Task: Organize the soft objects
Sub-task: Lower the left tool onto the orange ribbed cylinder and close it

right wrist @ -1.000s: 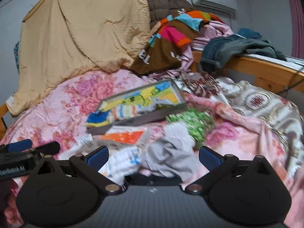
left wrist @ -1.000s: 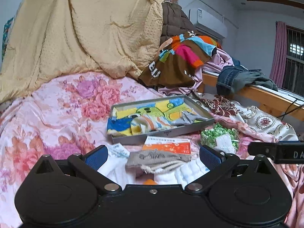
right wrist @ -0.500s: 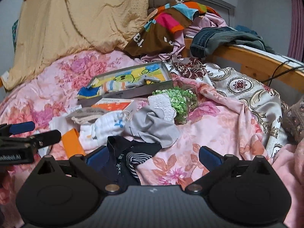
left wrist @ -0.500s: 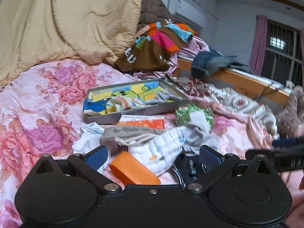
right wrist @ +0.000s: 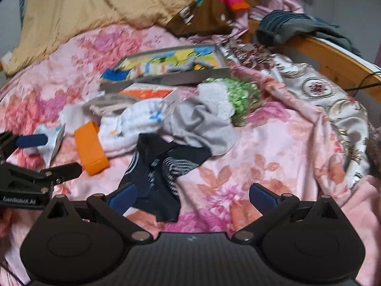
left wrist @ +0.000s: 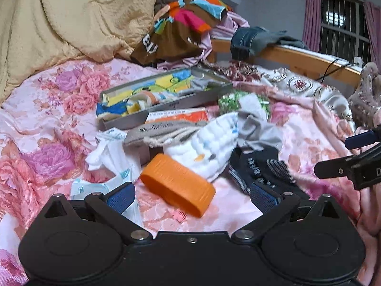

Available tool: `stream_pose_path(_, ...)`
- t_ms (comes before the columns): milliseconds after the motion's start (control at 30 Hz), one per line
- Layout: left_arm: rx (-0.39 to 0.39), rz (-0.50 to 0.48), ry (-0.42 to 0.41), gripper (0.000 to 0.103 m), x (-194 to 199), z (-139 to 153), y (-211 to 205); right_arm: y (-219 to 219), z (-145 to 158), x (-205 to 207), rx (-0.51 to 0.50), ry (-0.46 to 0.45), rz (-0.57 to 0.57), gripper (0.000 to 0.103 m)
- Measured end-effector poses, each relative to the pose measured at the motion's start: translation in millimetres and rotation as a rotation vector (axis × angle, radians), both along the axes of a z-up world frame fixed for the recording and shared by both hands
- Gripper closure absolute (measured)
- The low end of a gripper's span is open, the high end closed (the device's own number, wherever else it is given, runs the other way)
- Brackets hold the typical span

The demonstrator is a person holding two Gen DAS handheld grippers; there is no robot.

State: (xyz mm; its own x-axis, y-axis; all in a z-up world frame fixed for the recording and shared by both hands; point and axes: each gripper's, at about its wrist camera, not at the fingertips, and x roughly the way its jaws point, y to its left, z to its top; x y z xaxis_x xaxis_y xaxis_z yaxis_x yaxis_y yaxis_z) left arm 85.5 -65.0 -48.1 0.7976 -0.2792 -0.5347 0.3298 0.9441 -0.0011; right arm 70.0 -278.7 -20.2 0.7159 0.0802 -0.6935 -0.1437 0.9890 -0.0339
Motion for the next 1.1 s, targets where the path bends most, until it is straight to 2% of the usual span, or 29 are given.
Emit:
stream_pose_path(167,0.016,-0.014,0.051,0.001,13,-8,5,4,-4,5,0.016,0.025,0.027,0.0)
stream_pose_path(467,-0.019,-0.052,0.121,0.001,35,-12,8,-5,-6,15,0.1,0.045,0.012,0.0)
stream_pose_path(600,-0.053,-0.056,0.177,0.001,48,-16,9,-5,-14,27,0.127,0.107,0.032,0.0)
stream_pose_path(700,-0.074,-0.056,0.182,0.001,56,-17,13,-8,-18,36,0.141,0.17,0.067,0.0)
stream_pose_path(900,-0.01,-0.097,0.167,0.001,70,-18,11,-7,-22,51,0.119,0.217,0.181,0.0)
stream_pose_path(1100,0.109,-0.255,0.163,0.001,84,-16,3,1,-27,69,0.084,0.232,0.309,0.0)
